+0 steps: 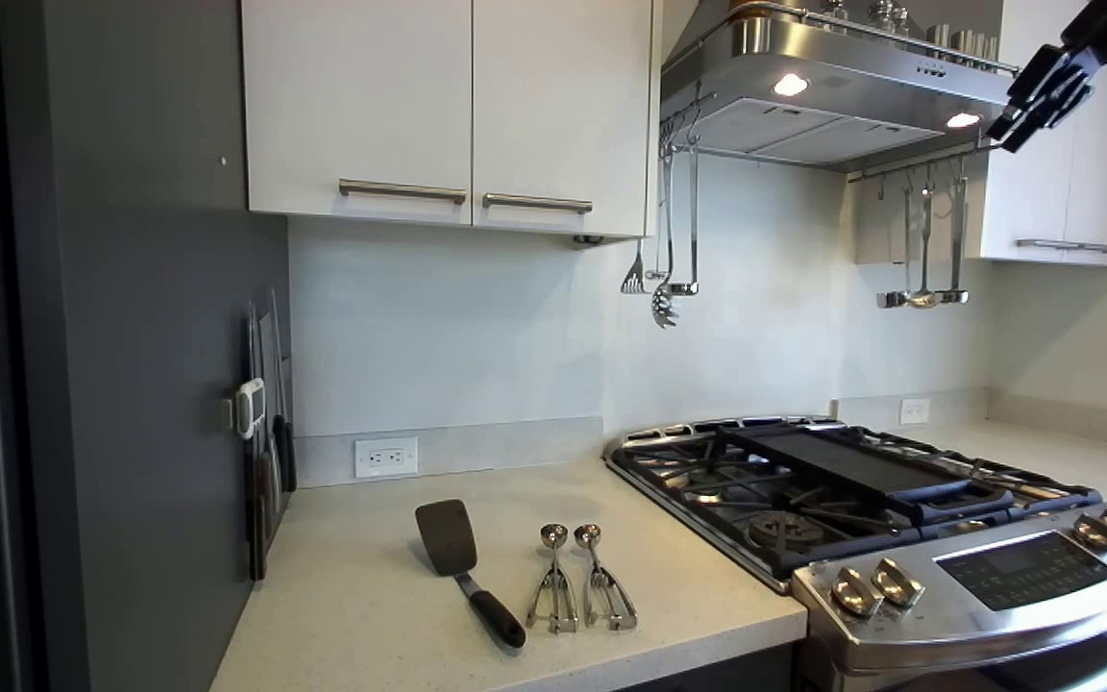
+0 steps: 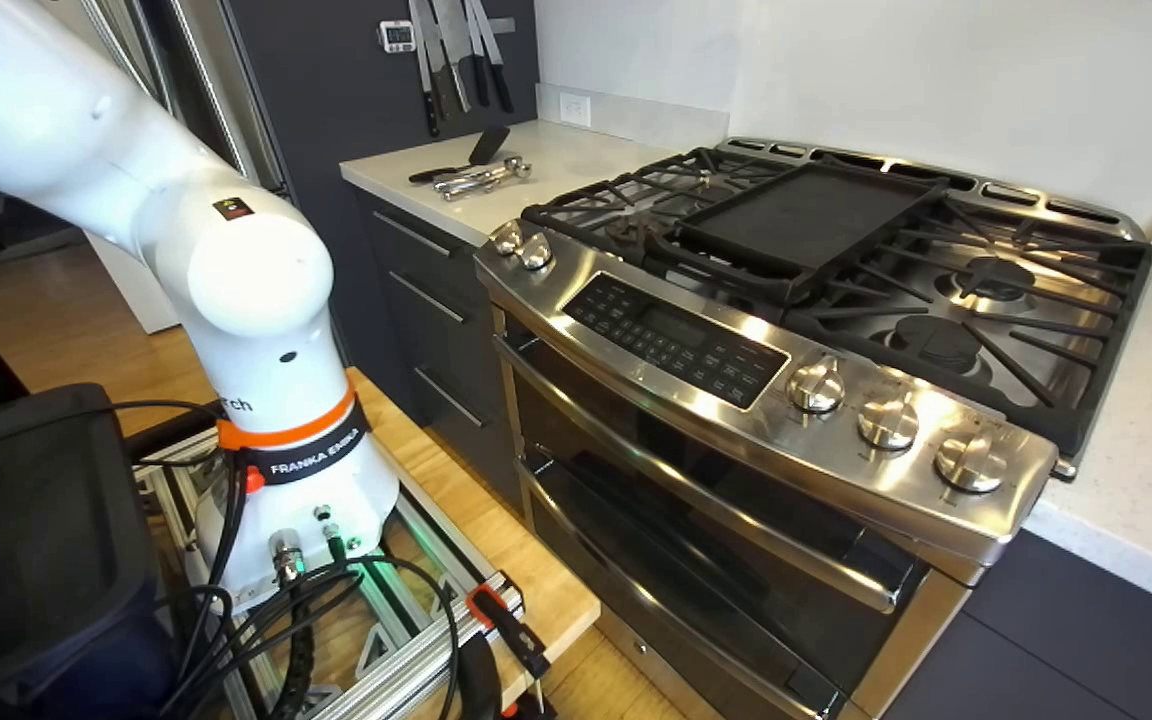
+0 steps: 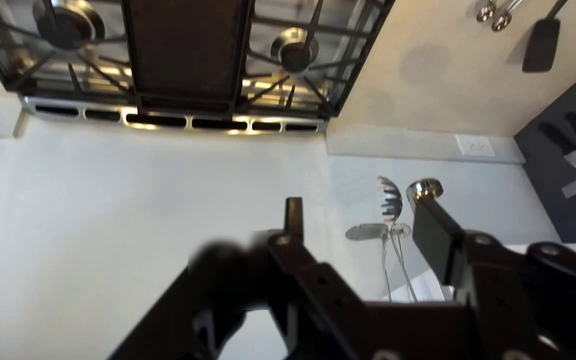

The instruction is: Push the second button above the stove

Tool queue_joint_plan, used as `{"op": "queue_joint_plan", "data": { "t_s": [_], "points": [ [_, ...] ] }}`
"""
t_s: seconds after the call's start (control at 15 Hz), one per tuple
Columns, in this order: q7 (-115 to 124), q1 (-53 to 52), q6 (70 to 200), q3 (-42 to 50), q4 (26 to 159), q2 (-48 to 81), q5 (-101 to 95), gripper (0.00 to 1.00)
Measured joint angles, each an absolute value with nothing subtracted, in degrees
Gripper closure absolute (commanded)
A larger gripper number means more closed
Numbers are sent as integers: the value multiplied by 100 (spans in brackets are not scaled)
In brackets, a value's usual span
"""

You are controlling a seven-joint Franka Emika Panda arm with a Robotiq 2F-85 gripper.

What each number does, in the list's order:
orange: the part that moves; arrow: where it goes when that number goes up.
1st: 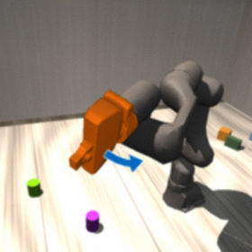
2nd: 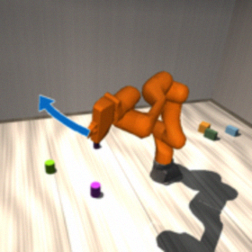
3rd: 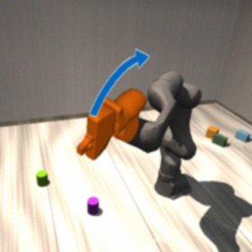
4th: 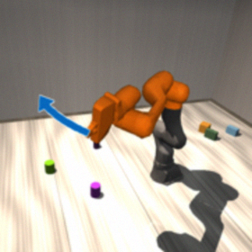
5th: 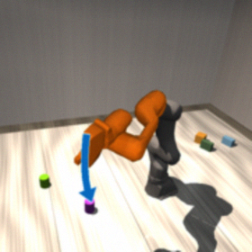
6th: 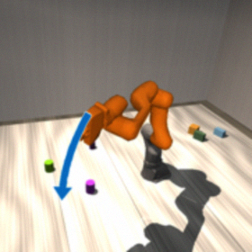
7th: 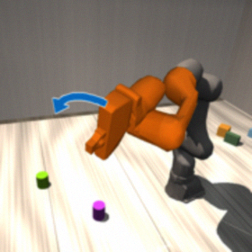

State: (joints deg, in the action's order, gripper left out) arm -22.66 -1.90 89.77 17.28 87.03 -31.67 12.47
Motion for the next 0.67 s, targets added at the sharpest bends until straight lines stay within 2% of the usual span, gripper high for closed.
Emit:
{"op": "queue_joint_plan", "data": {
  "t_s": [0.07, 0.13, 0.67],
  "points": [
    [-2183, -140, 8733, 1676, 8684, -3125, 1151, 1],
    [-2090, -83, 8507, 1606, 8675, -3090, 1035, 0],
    [-1690, 196, 7954, 1085, 8689, -3009, 333, 0]
  ]
}}
